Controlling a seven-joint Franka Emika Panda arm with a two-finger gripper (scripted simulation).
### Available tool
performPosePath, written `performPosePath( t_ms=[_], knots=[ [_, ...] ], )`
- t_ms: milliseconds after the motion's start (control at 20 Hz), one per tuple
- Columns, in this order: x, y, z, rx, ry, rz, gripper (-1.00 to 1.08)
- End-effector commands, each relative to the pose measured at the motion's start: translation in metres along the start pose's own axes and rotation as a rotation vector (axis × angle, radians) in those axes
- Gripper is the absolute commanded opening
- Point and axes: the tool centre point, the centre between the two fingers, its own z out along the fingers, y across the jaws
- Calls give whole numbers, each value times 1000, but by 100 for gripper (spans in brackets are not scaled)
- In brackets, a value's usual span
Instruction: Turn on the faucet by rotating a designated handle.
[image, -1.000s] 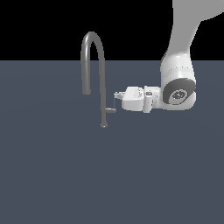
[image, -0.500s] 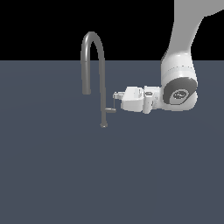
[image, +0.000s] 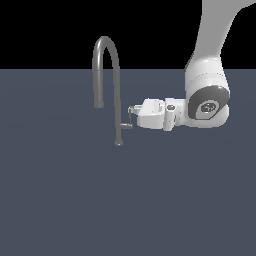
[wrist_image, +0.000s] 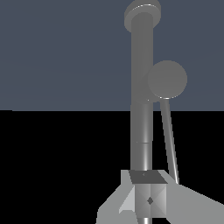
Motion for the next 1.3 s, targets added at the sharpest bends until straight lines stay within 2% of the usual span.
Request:
performPosePath(
  t_ms=[0, 350, 450, 850, 900, 950, 1250],
  knots=[
    [1, 9, 0, -3, -1, 4, -100],
    [2, 34, 0, -4, -3, 4, -100],
    [-2, 25, 0, 1, -1, -9, -100],
    [21, 61, 0, -4, -3, 3, -100],
    [21, 61, 0, -4, -3, 3, -100],
    [9, 48, 0, 1, -3, -23, -100],
    [46, 72, 0, -4, -3, 0, -100]
  ],
)
